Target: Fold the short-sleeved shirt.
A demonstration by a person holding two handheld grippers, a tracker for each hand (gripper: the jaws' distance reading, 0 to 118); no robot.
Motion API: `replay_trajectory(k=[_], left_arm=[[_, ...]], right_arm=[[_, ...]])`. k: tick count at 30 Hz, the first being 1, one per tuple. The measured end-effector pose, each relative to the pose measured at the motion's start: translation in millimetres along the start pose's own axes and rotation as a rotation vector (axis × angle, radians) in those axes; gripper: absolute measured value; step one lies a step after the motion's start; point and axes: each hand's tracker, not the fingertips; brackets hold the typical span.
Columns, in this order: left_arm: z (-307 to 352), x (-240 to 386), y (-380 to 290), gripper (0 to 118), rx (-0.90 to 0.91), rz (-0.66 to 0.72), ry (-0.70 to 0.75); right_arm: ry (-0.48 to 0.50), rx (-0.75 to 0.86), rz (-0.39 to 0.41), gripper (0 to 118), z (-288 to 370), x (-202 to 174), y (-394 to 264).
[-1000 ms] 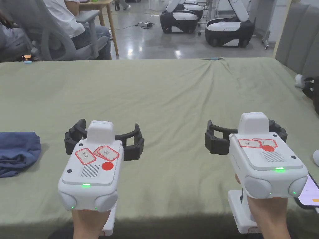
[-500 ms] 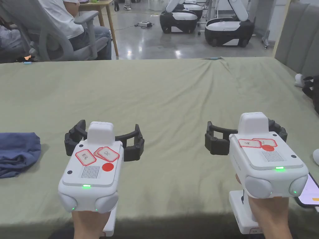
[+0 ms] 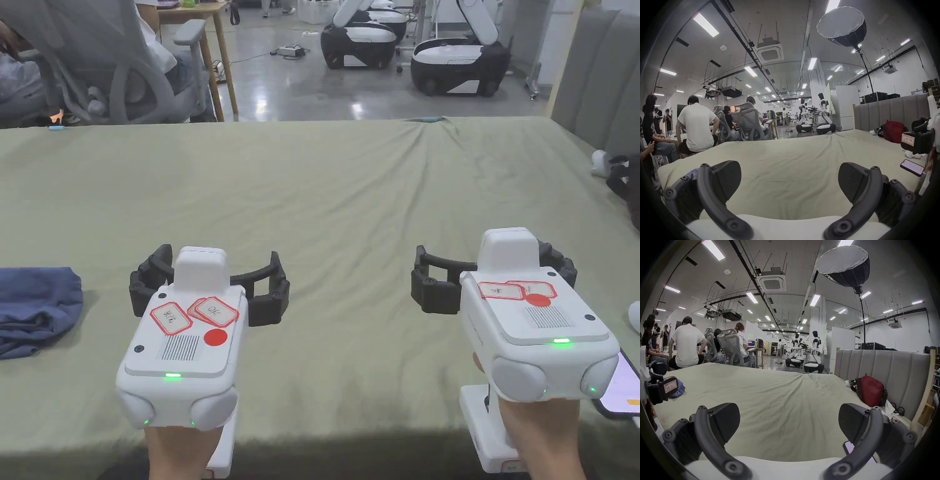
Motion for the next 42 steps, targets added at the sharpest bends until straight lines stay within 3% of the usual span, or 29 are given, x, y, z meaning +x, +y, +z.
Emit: replay_trajectory(k=[42], left_arm=[[1.3, 1.7, 0.1, 118, 0.011, -0.013, 0.023]], right_arm=[[-0.028, 0.025, 0.005, 118, 1.5, -4.6, -4.5]])
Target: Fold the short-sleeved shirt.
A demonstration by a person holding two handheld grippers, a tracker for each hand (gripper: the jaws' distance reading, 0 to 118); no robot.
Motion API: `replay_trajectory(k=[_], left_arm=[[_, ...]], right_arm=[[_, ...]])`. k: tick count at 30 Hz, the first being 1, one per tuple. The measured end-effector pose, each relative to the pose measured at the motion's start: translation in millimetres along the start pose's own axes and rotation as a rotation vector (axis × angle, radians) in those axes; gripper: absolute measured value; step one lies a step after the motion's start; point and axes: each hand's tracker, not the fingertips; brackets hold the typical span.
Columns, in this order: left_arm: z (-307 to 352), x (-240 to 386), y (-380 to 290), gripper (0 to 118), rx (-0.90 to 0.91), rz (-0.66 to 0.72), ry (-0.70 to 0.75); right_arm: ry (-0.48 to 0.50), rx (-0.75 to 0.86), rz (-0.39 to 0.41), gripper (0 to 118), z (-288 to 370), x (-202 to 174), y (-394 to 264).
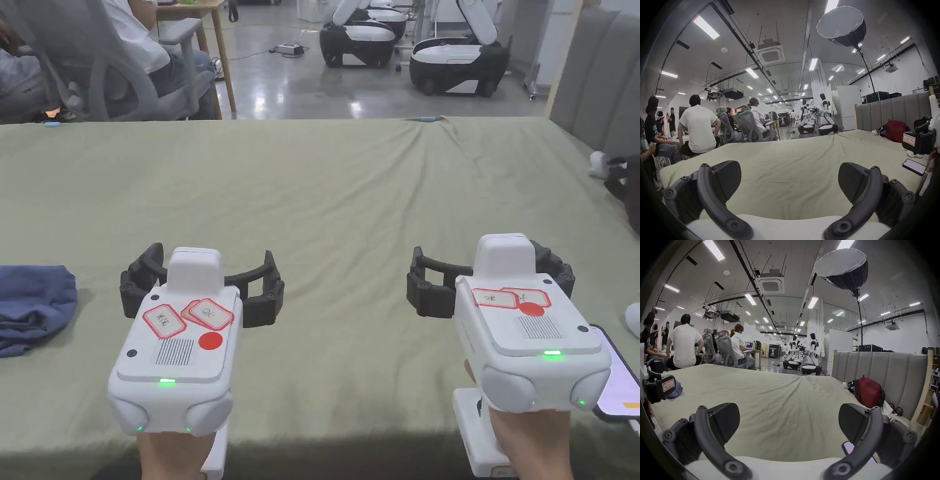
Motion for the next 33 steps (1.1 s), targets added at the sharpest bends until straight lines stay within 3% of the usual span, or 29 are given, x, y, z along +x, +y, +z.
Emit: replay_trajectory(k=[11, 15, 26, 30, 33], left_arm=[[5, -2, -1, 118, 0.004, 0.007, 0.007], [6, -4, 0, 118, 0.000, 0.011, 0.014], [6, -5, 4, 118, 0.008, 0.008, 0.022], [6, -6, 6, 118, 0.001, 0.045, 0.018], [7, -5, 5, 118, -0.001, 0.018, 0.023]], right_arm=[[0.026, -0.022, -0.045, 118, -1, -5, 3], [0.081, -0.056, -0.154, 118, -2, -5, 9], [-0.155, -0.166, -0.099, 118, -1, -25, 19], [-0.137, -0.136, -0.100, 118, 1, -29, 22], [-0.117, -0.160, -0.156, 118, -5, -23, 23]])
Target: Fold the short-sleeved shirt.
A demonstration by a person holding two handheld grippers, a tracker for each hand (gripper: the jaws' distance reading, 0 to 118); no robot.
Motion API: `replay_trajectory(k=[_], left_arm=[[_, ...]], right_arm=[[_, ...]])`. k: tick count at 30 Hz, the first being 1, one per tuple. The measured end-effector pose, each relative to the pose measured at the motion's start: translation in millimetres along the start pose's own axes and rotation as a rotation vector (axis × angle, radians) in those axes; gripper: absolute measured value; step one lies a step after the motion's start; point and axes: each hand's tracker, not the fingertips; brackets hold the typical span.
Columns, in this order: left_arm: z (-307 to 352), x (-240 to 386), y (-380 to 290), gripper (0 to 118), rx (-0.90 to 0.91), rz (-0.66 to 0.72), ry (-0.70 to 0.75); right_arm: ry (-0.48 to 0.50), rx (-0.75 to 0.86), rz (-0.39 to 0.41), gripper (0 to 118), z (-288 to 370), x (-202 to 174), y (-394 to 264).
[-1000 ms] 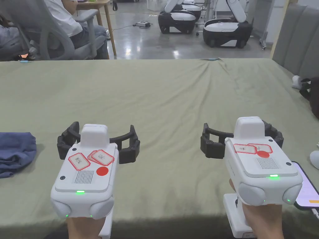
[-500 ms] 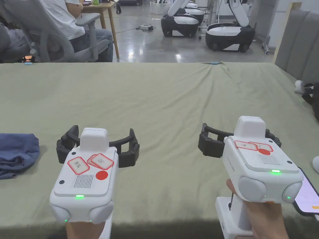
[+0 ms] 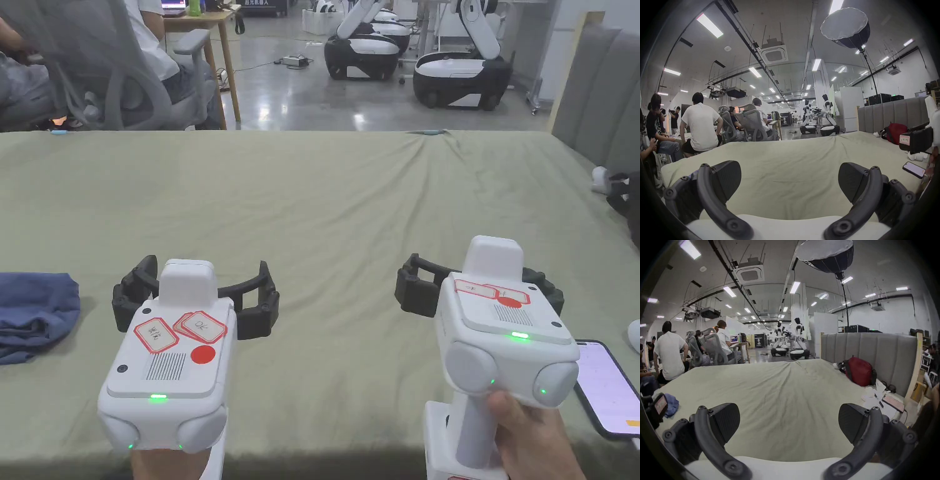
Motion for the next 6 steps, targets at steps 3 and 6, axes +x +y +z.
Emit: replay_trajectory(k=[3, 6], left_arm=[[0.0, -0.7, -0.4, 118, 0.001, -0.009, -0.003], [-0.7, -0.8, 0.2, 118, 0.006, 0.001, -0.006]], right_arm=[[-0.007, -0.016, -0.048, 118, -0.4, 3.3, -0.1], [0.059, -0.039, -0.039, 118, 1.4, 6.3, -0.1]])
